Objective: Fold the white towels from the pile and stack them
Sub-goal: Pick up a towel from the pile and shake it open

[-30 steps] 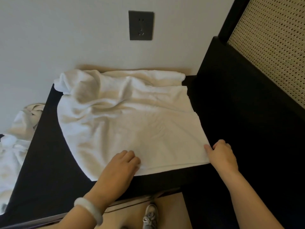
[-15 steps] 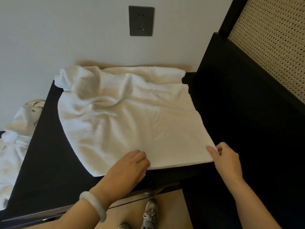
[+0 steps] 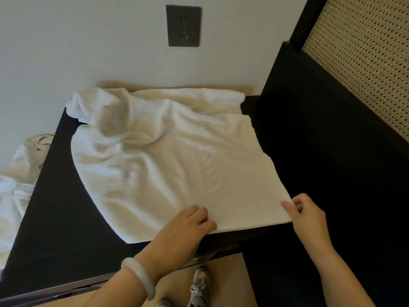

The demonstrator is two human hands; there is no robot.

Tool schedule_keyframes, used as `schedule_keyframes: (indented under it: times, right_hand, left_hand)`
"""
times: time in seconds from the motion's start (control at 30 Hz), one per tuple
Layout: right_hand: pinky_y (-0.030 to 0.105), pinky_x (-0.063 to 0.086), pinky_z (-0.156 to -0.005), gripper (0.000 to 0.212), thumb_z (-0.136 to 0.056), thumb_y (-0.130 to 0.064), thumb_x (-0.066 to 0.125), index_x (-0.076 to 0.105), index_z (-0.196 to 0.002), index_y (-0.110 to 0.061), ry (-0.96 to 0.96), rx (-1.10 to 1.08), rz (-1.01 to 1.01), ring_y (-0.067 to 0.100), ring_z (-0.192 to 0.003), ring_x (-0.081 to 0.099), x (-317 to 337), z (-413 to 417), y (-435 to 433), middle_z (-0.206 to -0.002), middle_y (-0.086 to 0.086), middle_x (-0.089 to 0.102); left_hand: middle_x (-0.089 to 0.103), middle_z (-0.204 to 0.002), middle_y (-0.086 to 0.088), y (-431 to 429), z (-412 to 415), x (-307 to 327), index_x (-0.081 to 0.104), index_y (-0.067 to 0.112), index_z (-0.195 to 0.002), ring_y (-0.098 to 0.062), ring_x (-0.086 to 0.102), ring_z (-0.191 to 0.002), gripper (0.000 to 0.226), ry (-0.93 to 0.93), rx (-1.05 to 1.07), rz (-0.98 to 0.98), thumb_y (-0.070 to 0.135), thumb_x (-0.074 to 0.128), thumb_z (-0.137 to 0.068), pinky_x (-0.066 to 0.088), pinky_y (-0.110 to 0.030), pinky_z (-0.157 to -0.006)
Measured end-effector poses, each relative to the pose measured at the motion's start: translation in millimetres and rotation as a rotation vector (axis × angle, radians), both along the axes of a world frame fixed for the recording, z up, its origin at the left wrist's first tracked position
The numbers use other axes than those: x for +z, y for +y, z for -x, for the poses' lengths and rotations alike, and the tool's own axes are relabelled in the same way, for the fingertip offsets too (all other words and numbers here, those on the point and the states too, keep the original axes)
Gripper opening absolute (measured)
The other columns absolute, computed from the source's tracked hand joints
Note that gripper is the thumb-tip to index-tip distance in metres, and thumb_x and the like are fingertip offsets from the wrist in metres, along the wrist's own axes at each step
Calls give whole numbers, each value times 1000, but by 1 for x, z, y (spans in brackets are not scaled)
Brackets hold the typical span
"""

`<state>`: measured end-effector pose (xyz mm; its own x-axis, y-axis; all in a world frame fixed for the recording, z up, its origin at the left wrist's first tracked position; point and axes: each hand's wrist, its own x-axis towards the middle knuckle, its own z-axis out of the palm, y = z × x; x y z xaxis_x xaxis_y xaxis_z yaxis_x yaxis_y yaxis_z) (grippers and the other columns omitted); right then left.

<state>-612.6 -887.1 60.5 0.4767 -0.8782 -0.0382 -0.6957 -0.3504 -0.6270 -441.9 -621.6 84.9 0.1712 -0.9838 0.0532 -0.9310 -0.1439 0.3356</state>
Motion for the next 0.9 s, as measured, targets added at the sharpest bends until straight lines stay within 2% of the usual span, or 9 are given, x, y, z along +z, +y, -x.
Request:
schedule_keyframes:
  times: [0.07,0.13,0.2,0.27,0.33,0.43,0.57,0.8,0.9]
  right_hand:
    - [29,49,-52,17,-95,-35,61,49,-88,-26,135,-3,68,14,-69,58,5,0,4,-83,-1,57]
    - [36,53,-71,17,-92,-28,64,56,-103,-17,332,6,358,22,-87,56,14,-11,8,-98,6,58]
    - [42,49,-87,28,-89,-20,65,60,-115,-11,315,116,539,28,-103,53,23,-38,21,-112,11,59]
    - [41,37,-107,38,-93,-15,60,56,-130,-8,202,332,449,32,-125,48,27,-73,43,-133,13,54]
    - [34,14,-120,48,-100,-20,48,40,-147,-10,184,507,345,27,-146,25,21,-103,65,-156,9,34]
    - [35,-8,-123,56,-106,-36,25,12,-158,-22,292,633,317,15,-152,-5,0,-123,78,-166,1,2]
    - [36,-10,-122,60,-101,-49,5,-3,-158,-31,352,587,352,8,-150,-12,-18,-104,64,-164,-8,-8]
    - [38,-1,-124,57,-104,-38,16,5,-158,-25,513,377,290,10,-152,-1,0,-54,19,-166,-5,1]
    - [45,5,-123,52,-103,-28,27,27,-153,-13,580,277,372,20,-149,16,16,-84,32,-162,4,22]
  left_hand:
    - [50,-105,7,-3,1,-1,55,31,-130,-12,48,-94,39,64,9,3,23,52,-93,46,-23,-83]
    - [47,-103,6,-7,1,-2,51,33,-137,-14,46,-93,42,83,24,-3,30,41,-97,44,-26,-82]
    - [46,-102,5,-9,1,-3,51,33,-139,-15,44,-93,41,98,44,-1,30,41,-99,43,-27,-82]
    - [46,-102,5,-8,2,-3,53,32,-138,-15,44,-93,41,98,61,10,26,43,-98,42,-26,-82]
    - [49,-106,5,-3,3,-3,55,30,-135,-15,46,-96,42,49,91,38,26,44,-95,42,-26,-84]
    - [54,-127,2,13,1,-8,54,30,-135,-20,50,-119,49,-49,219,63,29,58,-86,36,-33,-101]
    - [34,-156,-6,54,-22,-12,42,29,-148,-29,23,-147,75,-108,540,-103,35,69,-78,14,-51,-119]
    - [13,-162,-11,74,-34,-18,16,19,-156,-29,5,-151,93,-3,907,-34,53,61,-82,2,-47,-120]
    - [6,-162,-12,62,-22,-23,7,13,-155,-27,-2,-151,98,131,1016,52,47,64,-84,5,-45,-121]
